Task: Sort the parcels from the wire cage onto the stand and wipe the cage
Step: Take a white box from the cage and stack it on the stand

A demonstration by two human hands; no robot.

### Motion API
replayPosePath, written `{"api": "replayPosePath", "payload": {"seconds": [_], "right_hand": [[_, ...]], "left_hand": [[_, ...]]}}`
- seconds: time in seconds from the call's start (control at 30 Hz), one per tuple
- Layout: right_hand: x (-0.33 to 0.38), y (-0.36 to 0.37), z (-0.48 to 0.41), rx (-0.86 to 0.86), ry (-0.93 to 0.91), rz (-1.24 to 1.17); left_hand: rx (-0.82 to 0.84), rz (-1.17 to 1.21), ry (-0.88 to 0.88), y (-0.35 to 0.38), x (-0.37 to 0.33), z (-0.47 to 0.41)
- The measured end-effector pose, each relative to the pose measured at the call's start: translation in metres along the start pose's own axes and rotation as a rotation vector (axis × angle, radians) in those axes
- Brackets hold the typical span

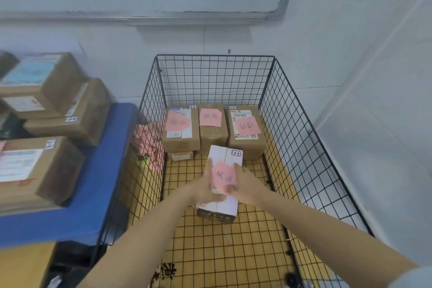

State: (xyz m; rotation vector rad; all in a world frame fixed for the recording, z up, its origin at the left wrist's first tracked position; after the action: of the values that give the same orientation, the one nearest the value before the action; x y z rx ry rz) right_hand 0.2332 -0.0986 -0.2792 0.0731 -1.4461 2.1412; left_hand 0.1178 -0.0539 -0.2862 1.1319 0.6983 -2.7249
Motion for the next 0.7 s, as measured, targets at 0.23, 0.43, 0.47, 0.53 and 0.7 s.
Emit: {"api": "replayPosePath", "payload": {"seconds": [0.23, 0.43, 0.47, 0.53, 0.7], "right_hand": [[0.004, -0.011, 0.001, 0.031, -0.006, 0.074], [0.026, -0.064, 0.018, -0.109, -0.095, 0.150], [0.033, -0.075, 0.022, -0.152, -0.112, 0.164], [0.046, -0.099, 0.029, -0.242, -0.146, 0.199], [0.081, -0.162, 0.058, -0.446, -0.196, 0.243]], "left_hand": [[-0.065, 0.043, -0.036, -0.011, -0.004, 0.011], [-0.127, -0.081, -0.037, -0.040, -0.026, 0.039], [-0.137, -0.084, -0.033, -0.045, -0.031, 0.045], [-0.158, -0.096, -0.012, -0.057, -0.044, 0.058], [-0.238, -0.103, 0.087, -0.087, -0.083, 0.088]]}}
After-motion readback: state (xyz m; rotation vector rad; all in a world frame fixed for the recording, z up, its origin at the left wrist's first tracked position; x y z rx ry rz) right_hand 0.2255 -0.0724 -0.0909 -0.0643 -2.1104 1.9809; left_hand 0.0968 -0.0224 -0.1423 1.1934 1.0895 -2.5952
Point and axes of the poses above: each hand's wrist, its own z-axis away from the middle knuckle, its own y-axis out of the palm, x = y × z, the point moved 8 cm from there along -z, towards the middle knuckle, and after that the axes turned 10 degrees about z, right-handed, at the moved point
